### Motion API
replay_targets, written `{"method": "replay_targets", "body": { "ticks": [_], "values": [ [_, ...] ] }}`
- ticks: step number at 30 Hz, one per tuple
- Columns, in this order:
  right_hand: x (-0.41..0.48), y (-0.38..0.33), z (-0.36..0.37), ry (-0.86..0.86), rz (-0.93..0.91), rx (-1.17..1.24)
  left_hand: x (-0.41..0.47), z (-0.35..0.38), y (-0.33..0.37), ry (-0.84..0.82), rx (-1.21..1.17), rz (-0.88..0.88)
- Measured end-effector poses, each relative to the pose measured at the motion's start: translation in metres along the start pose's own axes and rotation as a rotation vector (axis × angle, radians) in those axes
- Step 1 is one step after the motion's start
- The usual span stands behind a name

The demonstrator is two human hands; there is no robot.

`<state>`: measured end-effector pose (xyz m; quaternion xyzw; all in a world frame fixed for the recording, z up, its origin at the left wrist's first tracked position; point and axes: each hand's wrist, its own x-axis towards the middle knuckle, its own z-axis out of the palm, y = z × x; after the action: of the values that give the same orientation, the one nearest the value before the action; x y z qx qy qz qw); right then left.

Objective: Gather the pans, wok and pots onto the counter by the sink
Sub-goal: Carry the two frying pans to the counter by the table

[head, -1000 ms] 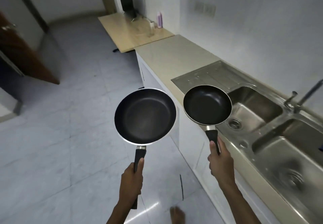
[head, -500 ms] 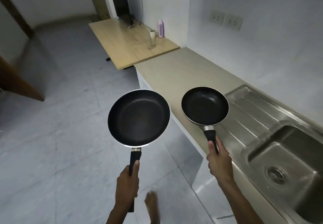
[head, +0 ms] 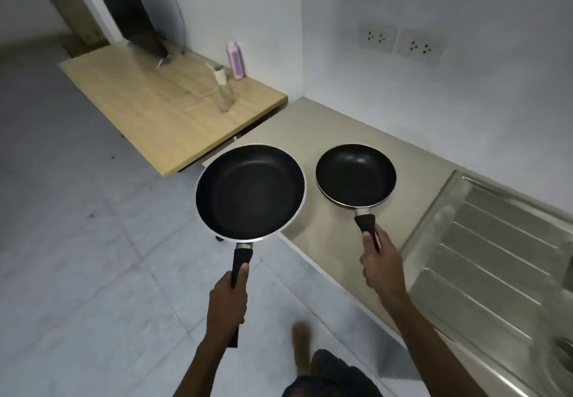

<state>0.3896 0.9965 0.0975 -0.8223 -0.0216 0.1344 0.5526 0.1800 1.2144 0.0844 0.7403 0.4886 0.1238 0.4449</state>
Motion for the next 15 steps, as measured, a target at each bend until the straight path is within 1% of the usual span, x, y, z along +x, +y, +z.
{"method": "replay_targets", "body": {
  "ticks": [5, 8, 11, 15],
  "values": [
    [0.087, -0.020, 0.073, 0.066, 0.017, -0.018, 0.132, 0.011, 0.026, -0.070, 0.054, 0.051],
    [0.133, -0.033, 0.110, 0.094, 0.067, -0.027, 0.206, 0.012, 0.046, -0.142, 0.075, 0.036],
    [0.167, -0.047, 0.138, 0.129, 0.104, -0.044, 0.272, 0.010, 0.074, -0.186, 0.125, 0.054],
    [0.202, -0.061, 0.165, 0.181, 0.203, -0.034, 0.342, 0.015, 0.102, -0.246, 0.162, 0.132]
  ]
}}
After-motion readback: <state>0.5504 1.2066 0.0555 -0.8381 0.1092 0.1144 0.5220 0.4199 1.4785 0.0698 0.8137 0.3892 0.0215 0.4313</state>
